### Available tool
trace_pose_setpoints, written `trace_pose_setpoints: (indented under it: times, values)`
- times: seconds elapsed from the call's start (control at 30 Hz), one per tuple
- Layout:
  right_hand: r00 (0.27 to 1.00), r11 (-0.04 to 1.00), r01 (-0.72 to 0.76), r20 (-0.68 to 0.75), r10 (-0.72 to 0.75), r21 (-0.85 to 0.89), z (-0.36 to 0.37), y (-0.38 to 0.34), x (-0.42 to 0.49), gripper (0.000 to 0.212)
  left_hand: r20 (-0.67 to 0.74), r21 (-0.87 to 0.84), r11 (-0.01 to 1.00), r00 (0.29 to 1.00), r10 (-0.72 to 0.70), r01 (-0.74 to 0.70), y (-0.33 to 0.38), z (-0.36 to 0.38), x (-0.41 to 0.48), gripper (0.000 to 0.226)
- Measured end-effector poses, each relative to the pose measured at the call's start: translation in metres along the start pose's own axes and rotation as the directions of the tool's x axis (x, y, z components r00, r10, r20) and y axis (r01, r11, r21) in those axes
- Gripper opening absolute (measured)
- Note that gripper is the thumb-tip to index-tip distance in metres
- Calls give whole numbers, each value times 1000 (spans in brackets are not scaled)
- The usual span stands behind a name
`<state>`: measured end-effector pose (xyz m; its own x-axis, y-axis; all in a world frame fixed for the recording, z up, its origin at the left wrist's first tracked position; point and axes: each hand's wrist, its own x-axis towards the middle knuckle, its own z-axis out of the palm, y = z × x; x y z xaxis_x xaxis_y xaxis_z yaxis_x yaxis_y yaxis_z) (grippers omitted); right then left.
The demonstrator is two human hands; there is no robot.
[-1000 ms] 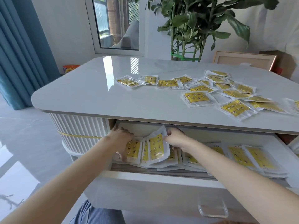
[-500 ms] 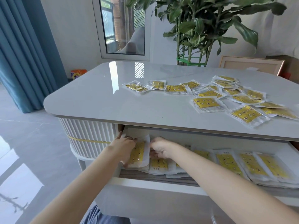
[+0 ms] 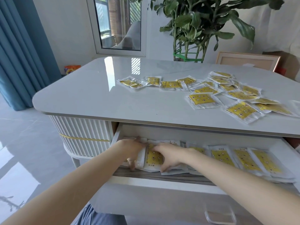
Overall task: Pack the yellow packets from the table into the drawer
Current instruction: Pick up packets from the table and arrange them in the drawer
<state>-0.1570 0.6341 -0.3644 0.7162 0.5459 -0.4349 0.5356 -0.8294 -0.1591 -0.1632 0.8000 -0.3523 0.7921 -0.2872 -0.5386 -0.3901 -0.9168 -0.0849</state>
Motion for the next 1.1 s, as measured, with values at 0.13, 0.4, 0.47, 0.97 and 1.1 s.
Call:
trace_pose_setpoints:
  times: [0.13, 0.4, 0.47, 0.97, 1.1]
  values:
    - [999, 999, 44, -13, -44, -24, 7, 7, 7, 92, -13, -11, 1000, 1000, 17, -17, -3, 5, 1, 112]
    - [995, 998, 61, -79, -61, -1, 3, 9, -8, 85, -43, -25, 1000, 999, 14, -15, 0, 2, -12, 117]
    - [992, 999, 43, -116, -41, 19, -5, 10, -17, 77, -71, -46, 999, 997, 13, -17, 1, -2, -20, 116]
    - [895, 977, -8, -435, 101, 212, -75, 21, -138, 24, -580, -372, 914, 809, -95, -160, 27, -46, -78, 44]
    - [812, 964, -25, -557, 173, 263, -94, 33, -148, 21, -669, -440, 865, 730, -139, -239, 31, -71, -87, 44]
